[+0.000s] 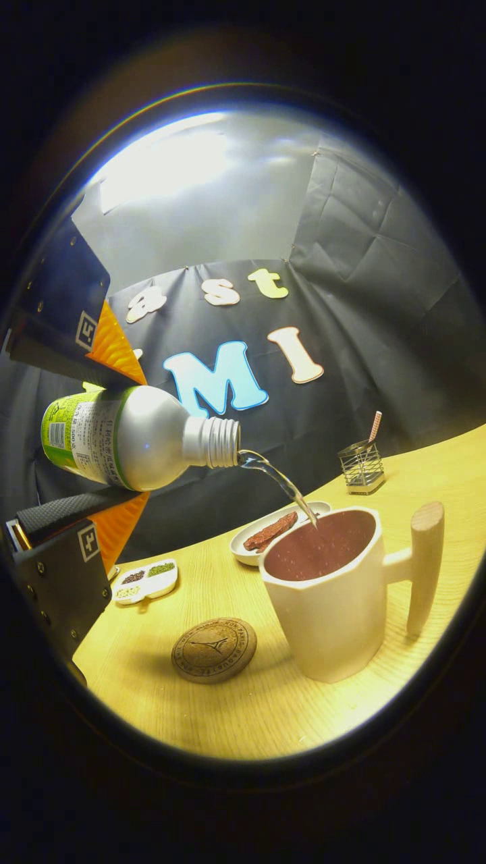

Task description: Take the bottle from table, then pour the juice into the cup, finally place the bottle on the coaster

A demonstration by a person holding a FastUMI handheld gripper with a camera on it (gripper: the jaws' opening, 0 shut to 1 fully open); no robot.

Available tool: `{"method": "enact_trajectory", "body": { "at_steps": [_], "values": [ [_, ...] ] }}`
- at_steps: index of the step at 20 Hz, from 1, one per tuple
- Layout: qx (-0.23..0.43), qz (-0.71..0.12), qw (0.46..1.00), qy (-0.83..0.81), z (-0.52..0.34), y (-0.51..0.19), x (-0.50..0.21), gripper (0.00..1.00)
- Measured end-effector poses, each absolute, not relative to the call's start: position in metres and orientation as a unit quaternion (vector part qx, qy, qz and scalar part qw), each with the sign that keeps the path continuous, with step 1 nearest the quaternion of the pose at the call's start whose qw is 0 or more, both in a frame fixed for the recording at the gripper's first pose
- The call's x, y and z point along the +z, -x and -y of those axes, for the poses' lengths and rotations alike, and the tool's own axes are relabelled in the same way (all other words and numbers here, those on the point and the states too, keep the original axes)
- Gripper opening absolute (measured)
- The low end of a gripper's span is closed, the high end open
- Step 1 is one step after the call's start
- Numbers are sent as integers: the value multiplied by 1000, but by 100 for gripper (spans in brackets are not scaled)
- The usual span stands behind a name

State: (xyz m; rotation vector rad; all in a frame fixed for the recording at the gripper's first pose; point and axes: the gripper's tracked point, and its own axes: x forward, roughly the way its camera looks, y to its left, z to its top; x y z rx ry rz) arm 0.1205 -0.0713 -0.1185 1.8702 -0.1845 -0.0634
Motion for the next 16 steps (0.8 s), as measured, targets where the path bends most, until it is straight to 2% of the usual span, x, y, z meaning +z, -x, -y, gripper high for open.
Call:
{"method": "enact_trajectory", "body": {
  "at_steps": [16],
  "values": [
    [-36, 109, 558, -822, 86, -131, -106, 77]
  ]
}}
